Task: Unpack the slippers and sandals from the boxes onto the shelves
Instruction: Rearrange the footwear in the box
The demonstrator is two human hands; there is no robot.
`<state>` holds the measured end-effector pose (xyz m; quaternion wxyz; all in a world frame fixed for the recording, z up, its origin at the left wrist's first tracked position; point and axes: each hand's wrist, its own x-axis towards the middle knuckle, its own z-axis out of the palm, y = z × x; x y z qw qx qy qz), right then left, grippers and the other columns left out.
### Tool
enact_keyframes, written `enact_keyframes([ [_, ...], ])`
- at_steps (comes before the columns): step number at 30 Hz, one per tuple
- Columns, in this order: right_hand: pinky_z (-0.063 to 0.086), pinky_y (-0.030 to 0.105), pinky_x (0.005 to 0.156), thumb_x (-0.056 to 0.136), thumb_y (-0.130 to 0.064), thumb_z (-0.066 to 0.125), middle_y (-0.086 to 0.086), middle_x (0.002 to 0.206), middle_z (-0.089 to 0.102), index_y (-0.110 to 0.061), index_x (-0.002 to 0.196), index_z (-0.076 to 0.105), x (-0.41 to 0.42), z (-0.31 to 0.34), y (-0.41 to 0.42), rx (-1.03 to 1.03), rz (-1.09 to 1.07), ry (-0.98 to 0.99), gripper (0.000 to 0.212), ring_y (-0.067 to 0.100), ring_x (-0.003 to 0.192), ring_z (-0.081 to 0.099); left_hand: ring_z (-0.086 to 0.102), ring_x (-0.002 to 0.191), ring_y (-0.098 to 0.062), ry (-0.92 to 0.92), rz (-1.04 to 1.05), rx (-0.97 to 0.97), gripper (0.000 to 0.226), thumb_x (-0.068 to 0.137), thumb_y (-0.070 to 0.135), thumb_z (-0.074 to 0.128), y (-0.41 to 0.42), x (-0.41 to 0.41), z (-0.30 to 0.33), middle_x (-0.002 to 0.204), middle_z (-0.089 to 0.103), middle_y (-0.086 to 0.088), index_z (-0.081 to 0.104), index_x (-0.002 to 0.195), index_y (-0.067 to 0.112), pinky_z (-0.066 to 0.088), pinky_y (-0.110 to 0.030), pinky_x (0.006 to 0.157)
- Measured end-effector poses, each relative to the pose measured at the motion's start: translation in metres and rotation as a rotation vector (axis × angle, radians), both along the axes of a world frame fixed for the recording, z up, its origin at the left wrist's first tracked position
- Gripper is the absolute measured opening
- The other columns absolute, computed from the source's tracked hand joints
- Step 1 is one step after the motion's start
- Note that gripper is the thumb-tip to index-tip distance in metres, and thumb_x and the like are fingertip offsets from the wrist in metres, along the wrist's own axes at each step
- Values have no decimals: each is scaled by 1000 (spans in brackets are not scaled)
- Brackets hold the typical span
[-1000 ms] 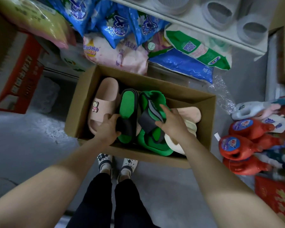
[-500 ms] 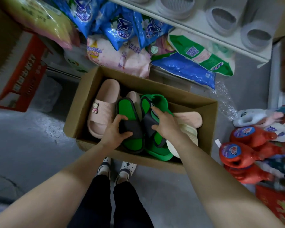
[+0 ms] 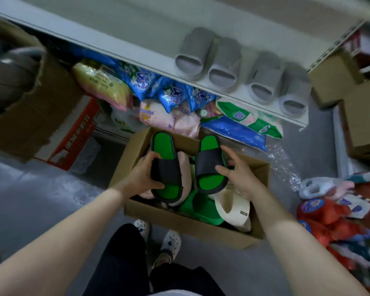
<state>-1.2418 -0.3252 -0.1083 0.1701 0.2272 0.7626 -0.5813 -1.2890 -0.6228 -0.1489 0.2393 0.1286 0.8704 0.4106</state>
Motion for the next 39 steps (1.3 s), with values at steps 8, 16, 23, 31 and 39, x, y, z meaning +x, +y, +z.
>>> enact_keyframes([
  [8, 54, 18, 73, 91, -2, 66, 5, 147, 44, -43, 135, 49, -65, 57, -49, -107, 29, 227, 62, 9, 115, 56, 57, 109, -18, 151, 53, 85, 81, 59, 26, 86, -59, -75, 68, 120, 54, -1, 38, 124, 28, 53, -42, 88],
  [16, 54, 44, 95, 88, -13, 72, 14, 142, 45, -51, 131, 52, -197, 74, -116, -90, -47, 323, 61, 33, 129, 49, 62, 99, -24, 249, -5, 93, 76, 63, 5, 85, -114, -227, 113, 110, 59, -5, 37, 119, 24, 55, -41, 80],
  [23, 52, 50, 98, 89, -7, 69, 7, 149, 42, -49, 133, 48, -313, 56, -173, -114, -227, 337, 64, 31, 126, 54, 57, 93, -27, 274, -101, 6, 77, 65, 5, 83, -142, -372, 120, 104, 56, -6, 37, 126, 13, 51, -38, 77],
  [31, 52, 52, 98, 91, -8, 64, 7, 144, 48, -43, 144, 37, -369, 20, -190, 79, -278, 258, 69, 28, 125, 56, 59, 101, -35, 213, -189, -27, 82, 73, 5, 77, -138, -450, 74, 114, 55, -12, 30, 139, 17, 49, -35, 75],
  [39, 30, 40, 117, 79, -22, 77, 6, 161, 12, -39, 154, 21, -372, 38, -193, 785, 246, 285, 96, 29, 145, 24, -8, 146, -39, 476, -440, -192, 141, 54, 58, 84, -144, -424, 53, 157, -21, -15, -15, 151, 31, 16, -53, 118],
])
